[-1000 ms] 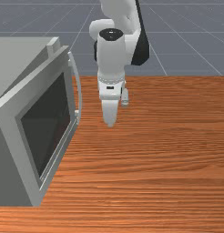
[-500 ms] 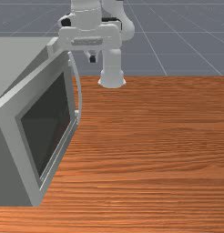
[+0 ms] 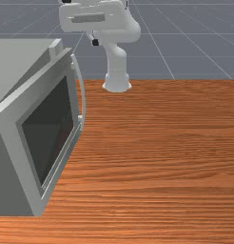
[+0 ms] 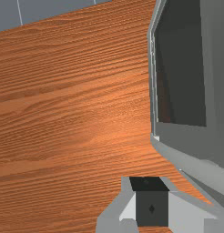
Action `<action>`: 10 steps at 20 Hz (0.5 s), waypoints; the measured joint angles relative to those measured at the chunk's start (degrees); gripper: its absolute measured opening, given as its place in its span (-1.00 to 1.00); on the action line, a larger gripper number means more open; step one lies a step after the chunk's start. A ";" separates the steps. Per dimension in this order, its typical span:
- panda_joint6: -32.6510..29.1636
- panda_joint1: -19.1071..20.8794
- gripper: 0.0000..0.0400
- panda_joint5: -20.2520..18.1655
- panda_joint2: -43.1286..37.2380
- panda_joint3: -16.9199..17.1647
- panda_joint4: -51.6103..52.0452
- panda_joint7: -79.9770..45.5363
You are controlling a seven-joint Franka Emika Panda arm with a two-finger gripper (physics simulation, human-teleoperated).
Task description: Open the microwave
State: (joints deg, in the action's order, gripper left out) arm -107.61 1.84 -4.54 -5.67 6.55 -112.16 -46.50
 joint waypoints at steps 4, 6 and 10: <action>2.89 1.37 -1.00 -0.06 -1.57 1.73 5.66 0.08; 2.65 2.66 -1.00 0.00 -1.96 3.19 7.18 0.35; 0.28 4.95 -1.00 1.57 -1.15 5.10 8.15 0.54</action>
State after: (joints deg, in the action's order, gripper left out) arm -107.33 6.78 -2.98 -6.82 11.65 -104.01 -45.96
